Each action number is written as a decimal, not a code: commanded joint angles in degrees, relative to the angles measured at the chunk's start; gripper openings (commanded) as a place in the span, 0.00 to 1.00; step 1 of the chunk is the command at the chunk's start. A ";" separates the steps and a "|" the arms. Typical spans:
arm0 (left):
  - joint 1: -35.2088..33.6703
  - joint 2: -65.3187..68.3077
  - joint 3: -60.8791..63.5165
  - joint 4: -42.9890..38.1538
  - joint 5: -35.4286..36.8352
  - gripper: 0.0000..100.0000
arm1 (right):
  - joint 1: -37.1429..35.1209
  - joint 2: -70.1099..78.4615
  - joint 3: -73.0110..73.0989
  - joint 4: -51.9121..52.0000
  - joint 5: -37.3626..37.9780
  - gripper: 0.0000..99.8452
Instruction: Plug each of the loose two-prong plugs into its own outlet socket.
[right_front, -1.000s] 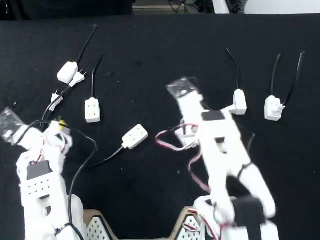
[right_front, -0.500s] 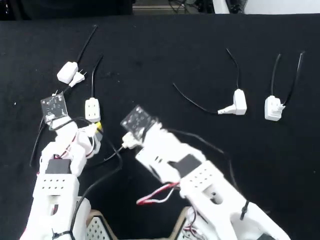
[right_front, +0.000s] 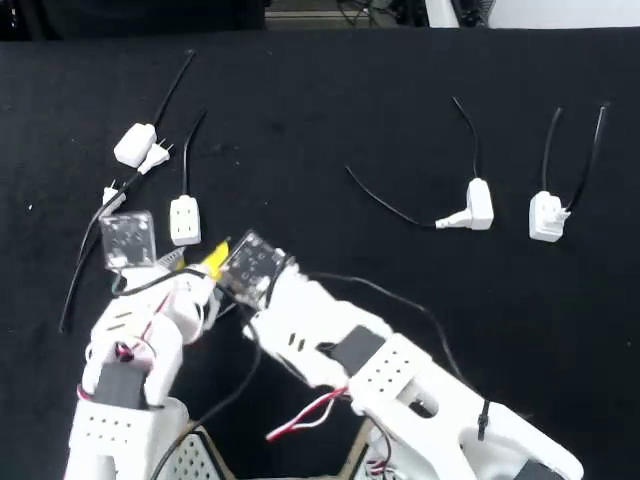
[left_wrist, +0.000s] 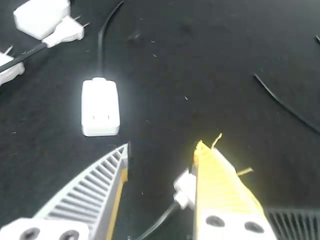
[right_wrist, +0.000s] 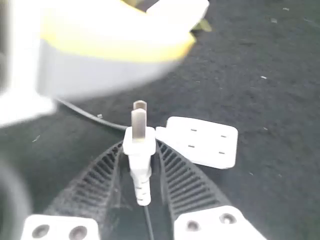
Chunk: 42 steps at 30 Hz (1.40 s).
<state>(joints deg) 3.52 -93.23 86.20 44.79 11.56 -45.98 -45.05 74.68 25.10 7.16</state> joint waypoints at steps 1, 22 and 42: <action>2.51 -11.96 3.21 3.43 -3.08 0.21 | -3.60 -1.71 -0.75 -1.32 -0.53 0.01; -1.19 -8.18 4.26 3.43 -3.08 0.21 | -3.60 -4.62 -7.78 3.43 -0.09 0.01; -1.19 -8.18 4.26 3.43 -3.08 0.21 | -3.43 -21.05 -1.89 10.20 3.16 0.01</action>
<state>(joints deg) 2.55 -102.11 90.68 48.04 9.01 -49.05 -62.81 75.21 32.66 7.60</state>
